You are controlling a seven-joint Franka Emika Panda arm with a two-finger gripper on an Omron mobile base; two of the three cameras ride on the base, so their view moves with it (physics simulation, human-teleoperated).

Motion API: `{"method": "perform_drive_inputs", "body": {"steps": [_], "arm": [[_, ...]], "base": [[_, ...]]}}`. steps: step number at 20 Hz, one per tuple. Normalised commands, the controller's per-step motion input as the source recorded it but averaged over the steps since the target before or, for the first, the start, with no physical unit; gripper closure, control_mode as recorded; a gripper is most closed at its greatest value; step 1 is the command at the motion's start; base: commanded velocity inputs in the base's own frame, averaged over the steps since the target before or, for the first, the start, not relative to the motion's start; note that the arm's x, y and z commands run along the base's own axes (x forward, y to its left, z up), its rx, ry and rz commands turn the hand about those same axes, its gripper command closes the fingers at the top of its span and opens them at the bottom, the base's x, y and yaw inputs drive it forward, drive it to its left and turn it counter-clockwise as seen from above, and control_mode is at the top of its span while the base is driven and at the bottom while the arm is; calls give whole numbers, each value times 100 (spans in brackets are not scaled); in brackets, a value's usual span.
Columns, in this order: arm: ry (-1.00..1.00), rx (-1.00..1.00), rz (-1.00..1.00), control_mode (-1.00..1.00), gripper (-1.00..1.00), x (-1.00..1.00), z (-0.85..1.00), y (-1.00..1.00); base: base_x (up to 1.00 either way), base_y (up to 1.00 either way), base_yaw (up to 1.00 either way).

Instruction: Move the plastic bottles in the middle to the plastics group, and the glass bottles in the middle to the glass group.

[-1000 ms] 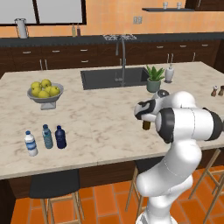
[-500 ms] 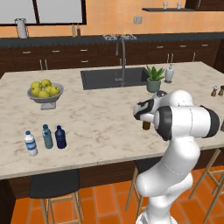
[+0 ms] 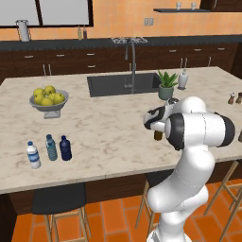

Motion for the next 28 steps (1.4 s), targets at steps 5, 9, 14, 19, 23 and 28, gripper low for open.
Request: {"method": "perform_drive_inputs", "body": {"steps": [5,9,14,19,23,28], "arm": [[-3,0,0,-100,-100,6,0,0],[0,0,0,-100,-100,0,0,0],[0,0,0,-100,100,0,0,0],[1,0,-1,-100,100,0,1,-4],[7,-1,-19,-100,100,0,33,-46],[18,0,-38,-100,100,0,56,-95]], "base": [[0,0,0],[0,0,0],[0,0,0],[0,0,0],[0,0,0],[0,0,0]]}}
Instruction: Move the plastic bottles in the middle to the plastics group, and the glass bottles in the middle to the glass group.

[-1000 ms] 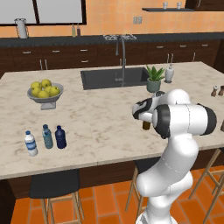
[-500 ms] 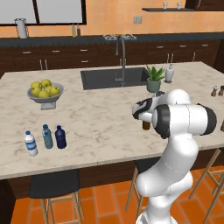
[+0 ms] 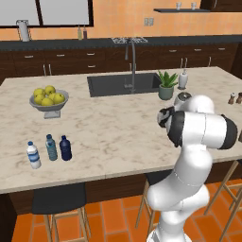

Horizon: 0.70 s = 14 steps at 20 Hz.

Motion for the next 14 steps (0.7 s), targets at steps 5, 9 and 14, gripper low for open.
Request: {"method": "perform_drive_inputs", "body": {"steps": [5,9,14], "arm": [[14,9,-45,-100,100,0,20,-100],[2,18,-39,-100,100,-4,2,-100],[-5,10,-29,-100,100,-19,0,-100]], "base": [[0,0,0],[0,0,0],[0,0,0]]}}
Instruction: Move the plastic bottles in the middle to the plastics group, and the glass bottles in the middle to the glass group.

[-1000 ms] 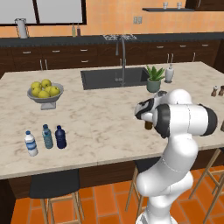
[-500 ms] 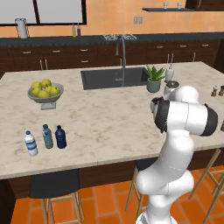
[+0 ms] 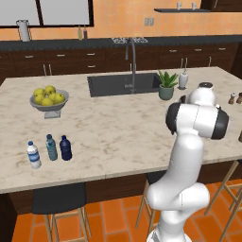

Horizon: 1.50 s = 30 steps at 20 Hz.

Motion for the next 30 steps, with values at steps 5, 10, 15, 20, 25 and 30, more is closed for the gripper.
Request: {"method": "perform_drive_inputs", "body": {"steps": [5,10,15,20,25,30], "arm": [[-6,1,-22,-100,100,-20,0,-100],[-9,-2,-5,-100,100,-22,-6,-39],[-5,-12,0,-100,100,0,0,-10],[0,-21,0,-100,100,-2,1,-7],[0,-8,0,-100,100,0,0,-21],[0,2,-3,-100,100,0,-1,-50]], "base": [[0,0,0],[0,0,0],[0,0,0],[0,0,0],[0,0,0],[0,0,0]]}}
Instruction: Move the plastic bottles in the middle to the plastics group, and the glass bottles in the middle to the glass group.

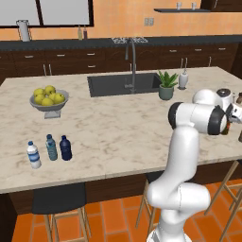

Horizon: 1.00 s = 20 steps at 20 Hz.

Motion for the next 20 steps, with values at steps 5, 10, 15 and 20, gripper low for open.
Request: {"method": "perform_drive_inputs", "body": {"steps": [5,10,15,20], "arm": [[-1,2,-4,-100,100,-12,1,-51],[-3,0,0,-100,100,-15,6,-20],[-9,0,0,-100,100,14,-28,20],[0,0,0,-100,100,0,-26,0]], "base": [[0,0,0],[0,0,0],[0,0,0],[0,0,0]]}}
